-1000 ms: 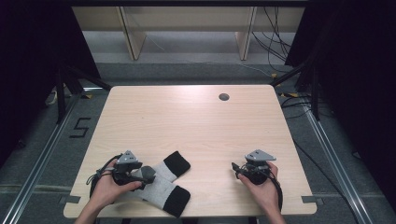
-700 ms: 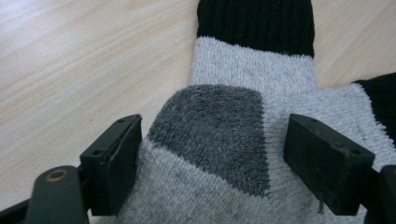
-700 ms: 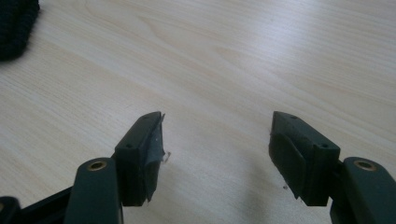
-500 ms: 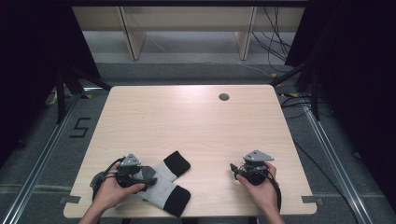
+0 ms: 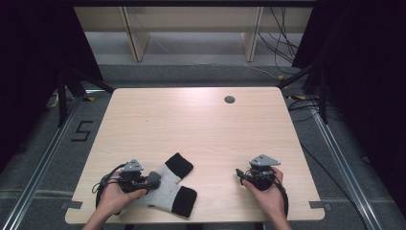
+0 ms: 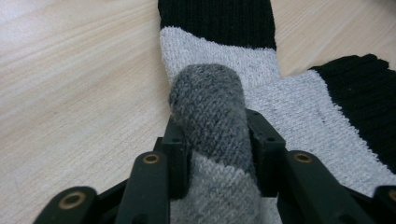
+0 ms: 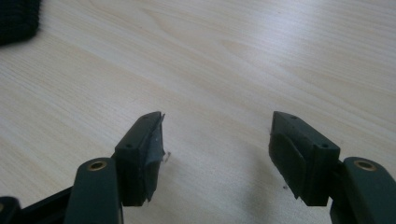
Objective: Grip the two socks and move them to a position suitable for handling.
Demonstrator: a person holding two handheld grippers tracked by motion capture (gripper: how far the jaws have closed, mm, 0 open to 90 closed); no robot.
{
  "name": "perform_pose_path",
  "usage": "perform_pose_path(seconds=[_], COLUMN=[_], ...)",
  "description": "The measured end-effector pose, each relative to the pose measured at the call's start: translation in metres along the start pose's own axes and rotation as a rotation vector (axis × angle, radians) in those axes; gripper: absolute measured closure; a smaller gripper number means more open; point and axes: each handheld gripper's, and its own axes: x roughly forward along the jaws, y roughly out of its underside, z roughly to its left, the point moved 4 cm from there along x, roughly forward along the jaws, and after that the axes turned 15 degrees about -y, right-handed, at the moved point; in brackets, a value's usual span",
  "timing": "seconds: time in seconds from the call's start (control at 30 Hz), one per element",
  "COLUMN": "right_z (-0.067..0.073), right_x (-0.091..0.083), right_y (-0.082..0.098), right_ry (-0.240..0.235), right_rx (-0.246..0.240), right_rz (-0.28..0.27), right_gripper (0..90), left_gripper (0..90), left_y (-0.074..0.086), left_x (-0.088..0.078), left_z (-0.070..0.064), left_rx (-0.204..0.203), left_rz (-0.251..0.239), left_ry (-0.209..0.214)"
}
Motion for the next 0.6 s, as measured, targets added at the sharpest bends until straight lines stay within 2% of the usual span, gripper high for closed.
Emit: perform_pose_path(seconds=[0.03,0.07,0.1,0.13,0.17,0.2,0.33,0.4,0.47,0.6], right_z=[0.0,0.001,0.001,-0.001,-0.001,0.0,-0.001,0.0,-0.003,-0.003], right_x=[0.0,-0.001,-0.001,-0.001,-0.001,-0.001,-0.001,-0.001,-0.001,0.0], right_y=[0.0,0.0,0.0,0.0,0.0,0.0,0.001,0.001,0.001,0.001], right_ry=[0.0,-0.001,-0.001,0.002,0.002,0.003,0.0,0.001,0.006,-0.003], right_rx=[0.0,0.023,0.023,0.002,0.002,0.023,0.029,0.048,0.024,0.028], right_rz=[0.0,0.005,0.005,0.004,0.004,0.004,0.007,0.005,0.0,-0.004], right_gripper=[36.2,36.2,36.2,36.2,36.2,36.2,36.2,36.2,36.2,36.2], left_gripper=[66.2,67.7,68.3,68.8,68.8,69.1,69.8,70.0,70.1,70.1], left_y=[0.0,-0.001,-0.001,-0.002,-0.003,-0.004,-0.009,-0.013,-0.019,-0.029], left_x=[0.0,-0.001,-0.001,-0.001,-0.002,-0.002,-0.005,-0.008,-0.012,-0.018], left_z=[-0.001,-0.001,-0.001,-0.001,-0.002,-0.002,-0.003,-0.004,-0.007,-0.009], left_rx=[-0.007,0.0,0.0,0.002,0.004,0.006,0.025,0.038,0.047,0.061], left_rz=[-0.002,0.006,0.006,0.01,0.017,0.026,0.046,0.04,0.031,0.012], left_ry=[0.001,-0.004,-0.004,-0.002,0.002,0.014,0.033,0.039,0.049,0.07])
